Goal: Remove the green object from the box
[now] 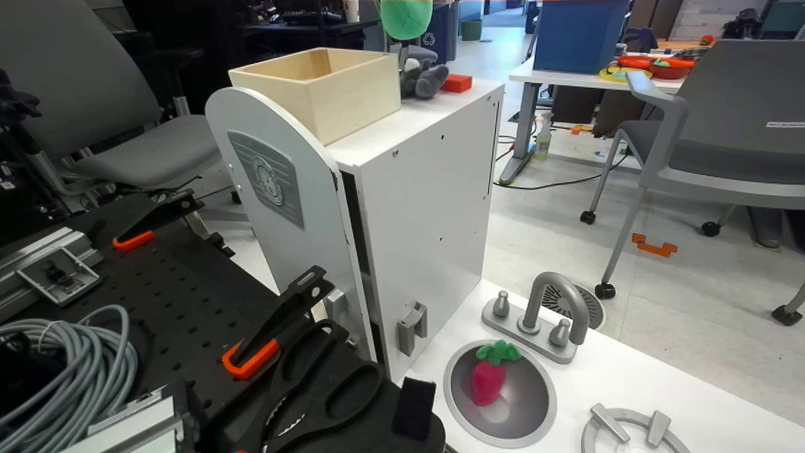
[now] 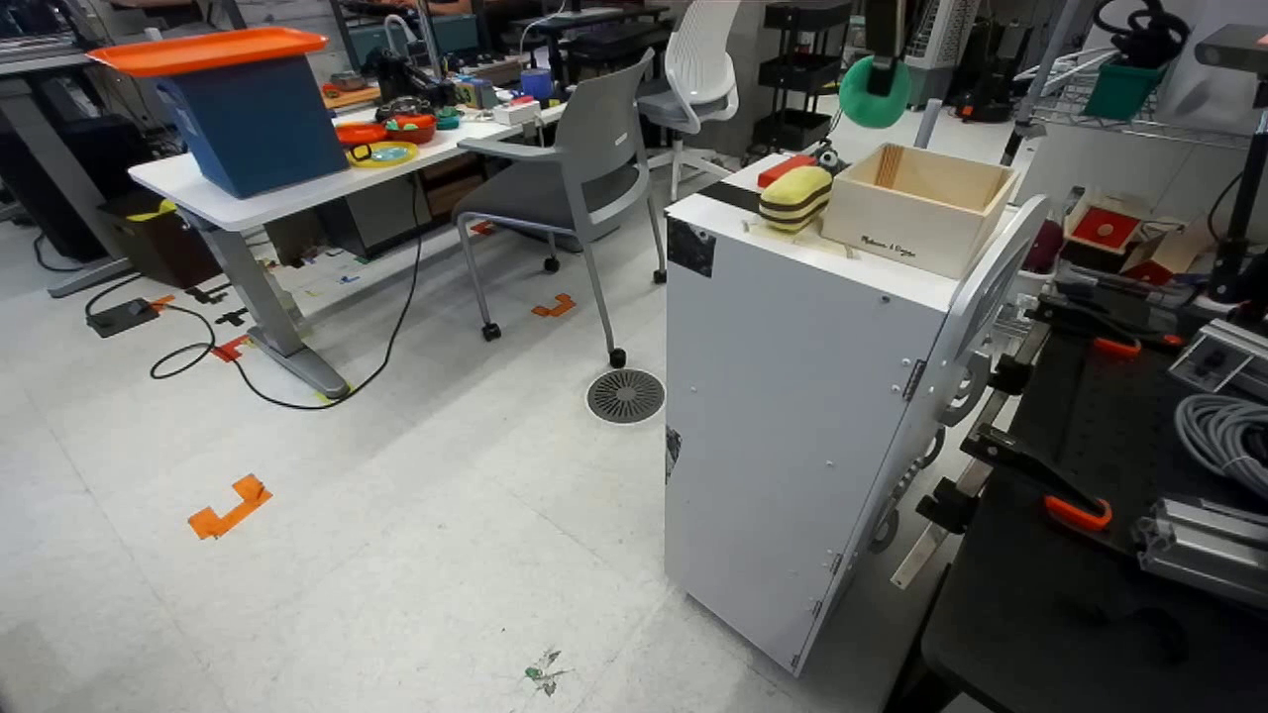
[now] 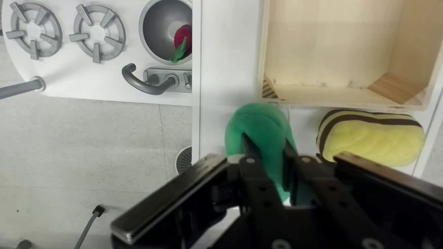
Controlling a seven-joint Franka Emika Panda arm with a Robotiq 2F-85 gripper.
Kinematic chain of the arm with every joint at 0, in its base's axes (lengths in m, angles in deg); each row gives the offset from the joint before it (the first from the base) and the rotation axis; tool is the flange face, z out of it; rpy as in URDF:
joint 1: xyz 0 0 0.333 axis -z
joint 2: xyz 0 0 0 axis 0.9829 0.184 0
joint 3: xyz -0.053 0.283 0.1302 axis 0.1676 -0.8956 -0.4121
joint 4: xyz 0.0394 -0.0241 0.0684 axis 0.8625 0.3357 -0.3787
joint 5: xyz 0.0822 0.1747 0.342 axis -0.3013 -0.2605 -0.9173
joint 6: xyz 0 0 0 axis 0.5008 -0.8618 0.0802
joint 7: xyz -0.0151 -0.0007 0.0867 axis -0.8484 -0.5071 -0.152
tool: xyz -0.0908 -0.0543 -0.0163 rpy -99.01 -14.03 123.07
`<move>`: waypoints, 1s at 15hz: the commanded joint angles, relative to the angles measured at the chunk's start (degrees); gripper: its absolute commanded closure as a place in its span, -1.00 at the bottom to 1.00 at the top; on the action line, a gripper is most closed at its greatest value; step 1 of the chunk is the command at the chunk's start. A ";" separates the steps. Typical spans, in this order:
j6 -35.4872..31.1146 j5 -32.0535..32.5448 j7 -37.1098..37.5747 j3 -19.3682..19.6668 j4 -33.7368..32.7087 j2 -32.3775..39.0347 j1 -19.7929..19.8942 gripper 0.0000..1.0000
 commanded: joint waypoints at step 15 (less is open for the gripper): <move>0.94 1.14 2.13 2.31 0.57 2.48 0.62 0.92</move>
